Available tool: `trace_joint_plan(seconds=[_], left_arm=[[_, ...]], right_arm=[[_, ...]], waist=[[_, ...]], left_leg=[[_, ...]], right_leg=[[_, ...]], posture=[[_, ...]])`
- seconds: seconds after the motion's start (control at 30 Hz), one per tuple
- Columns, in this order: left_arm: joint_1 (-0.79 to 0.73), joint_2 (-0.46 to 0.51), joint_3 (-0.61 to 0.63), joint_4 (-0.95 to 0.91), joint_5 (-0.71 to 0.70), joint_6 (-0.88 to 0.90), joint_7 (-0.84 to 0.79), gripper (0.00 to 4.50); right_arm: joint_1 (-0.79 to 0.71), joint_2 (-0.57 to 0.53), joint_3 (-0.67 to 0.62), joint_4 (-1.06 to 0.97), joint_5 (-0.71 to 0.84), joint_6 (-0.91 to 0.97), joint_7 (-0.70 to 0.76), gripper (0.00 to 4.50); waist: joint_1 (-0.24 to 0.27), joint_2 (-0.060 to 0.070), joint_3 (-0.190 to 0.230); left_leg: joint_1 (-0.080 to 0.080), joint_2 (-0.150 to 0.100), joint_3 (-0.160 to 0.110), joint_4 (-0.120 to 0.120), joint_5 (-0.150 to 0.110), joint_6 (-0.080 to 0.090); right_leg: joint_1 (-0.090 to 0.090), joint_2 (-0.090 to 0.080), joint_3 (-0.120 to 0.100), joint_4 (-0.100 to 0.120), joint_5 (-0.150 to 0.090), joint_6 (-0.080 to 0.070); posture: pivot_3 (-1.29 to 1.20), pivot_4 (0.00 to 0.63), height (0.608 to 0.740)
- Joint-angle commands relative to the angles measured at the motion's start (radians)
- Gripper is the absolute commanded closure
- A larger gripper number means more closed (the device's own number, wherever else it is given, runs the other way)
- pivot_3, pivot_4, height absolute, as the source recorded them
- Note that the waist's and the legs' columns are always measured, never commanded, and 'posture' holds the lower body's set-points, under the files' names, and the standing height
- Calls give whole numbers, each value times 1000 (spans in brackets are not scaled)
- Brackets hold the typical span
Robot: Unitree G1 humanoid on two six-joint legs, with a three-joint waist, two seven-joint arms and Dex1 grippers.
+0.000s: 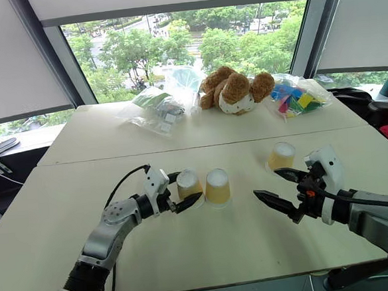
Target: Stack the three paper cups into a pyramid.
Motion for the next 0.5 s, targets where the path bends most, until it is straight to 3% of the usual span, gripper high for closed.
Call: trace_joint_plan(seconds=[0.03, 0.2, 0.4, 0.5], left_arm=[[29, 34, 49, -75, -19, 2, 10, 86], [101, 105, 123, -204, -46, 62, 40, 86], [248, 214, 238, -486, -212, 268, 29, 86], [248, 209, 211, -500, -210, 278, 50, 86]], right_arm=[[1, 5, -22, -11, -2, -25, 2, 0], [9, 40, -47, 67, -39, -78, 3, 0], [-25, 110, -10, 189, -184, -219, -39, 0], [-51, 130, 38, 233, -217, -250, -22, 0]], waist=[[-1, 0, 0], [1, 0, 0], [-2, 0, 0], [2, 0, 0]], left_leg=[[0, 0, 0, 0, 0, 0], [0, 0, 0, 0, 0, 0], [0, 1, 0, -1, 0, 0], [0, 1, 0, 0, 0, 0]], right_leg=[[0, 0, 0, 0, 0, 0], [0, 0, 0, 0, 0, 0], [-1, 0, 0, 0, 0, 0], [0, 0, 0, 0, 0, 0]], posture=[[0, 150, 740], [0, 150, 740], [0, 150, 740], [0, 150, 740]])
